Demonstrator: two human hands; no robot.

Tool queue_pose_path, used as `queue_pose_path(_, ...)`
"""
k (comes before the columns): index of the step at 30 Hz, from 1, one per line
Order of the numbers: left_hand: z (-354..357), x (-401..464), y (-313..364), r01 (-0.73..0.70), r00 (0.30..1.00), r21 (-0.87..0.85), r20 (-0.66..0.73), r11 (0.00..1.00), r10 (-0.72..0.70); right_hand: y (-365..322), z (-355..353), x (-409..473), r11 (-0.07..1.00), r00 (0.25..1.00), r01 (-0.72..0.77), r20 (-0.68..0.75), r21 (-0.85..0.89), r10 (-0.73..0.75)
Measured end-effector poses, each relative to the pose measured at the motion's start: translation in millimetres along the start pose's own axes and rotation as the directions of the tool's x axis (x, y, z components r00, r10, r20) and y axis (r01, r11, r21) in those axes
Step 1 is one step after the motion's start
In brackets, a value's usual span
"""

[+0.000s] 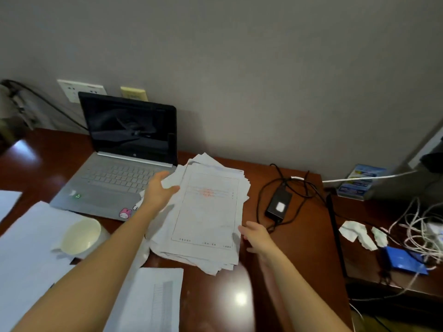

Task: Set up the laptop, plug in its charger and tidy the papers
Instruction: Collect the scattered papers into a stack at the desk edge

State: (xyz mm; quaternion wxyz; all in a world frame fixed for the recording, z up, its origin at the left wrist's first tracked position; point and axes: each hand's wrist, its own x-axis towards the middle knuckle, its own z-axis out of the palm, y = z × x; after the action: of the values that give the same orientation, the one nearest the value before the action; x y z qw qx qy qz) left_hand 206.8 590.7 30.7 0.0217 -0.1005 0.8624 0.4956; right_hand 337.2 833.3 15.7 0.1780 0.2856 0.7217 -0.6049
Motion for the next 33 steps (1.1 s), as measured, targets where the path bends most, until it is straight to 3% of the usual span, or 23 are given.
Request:
queue_pose_path(5, 11, 32, -19, 0.029, 0.999, 0.245, 0.015, 0.969, -0.033, -1, -1, 22, 0.998, 0.998, -0.061, 0.010, 0.025, 0.061)
queue_pose_path(10, 22, 51, -24, 0.021, 0.992, 0.532, 0.097, 0.846, -0.085, -2, 7, 35, 0.984, 0.993, -0.094, 0.078, 0.150, 0.083)
queue_pose_path(15, 16, 66, -31, 0.149, 0.960, 0.660, 0.083, 0.737, -0.269, -2, 11, 43, 0.964, 0.986, -0.115, 0.145, 0.240, 0.082)
queue_pose_path(18, 14, 69, -35, 0.216, 0.950, 0.679, 0.020, 0.702, -0.313, -3, 15, 48, 0.956, 0.980, -0.137, 0.179, 0.260, 0.091)
queue_pose_path(24, 13, 58, -37, 0.205, 0.949, 0.704, 0.027, 0.681, -0.313, -10, 30, 55, 0.925, 0.964, -0.169, 0.251, 0.341, 0.083)
queue_pose_path(28, 17, 44, -39, 0.148, 0.931, 0.594, 0.186, 0.791, -0.314, -14, 38, 64, 0.944, 0.981, -0.094, 0.191, 0.315, 0.034)
queue_pose_path(33, 31, 17, -38, 0.166, 0.938, 0.549, 0.168, 0.819, -0.303, -10, 33, 77, 0.936, 0.992, -0.057, 0.129, 0.347, 0.012)
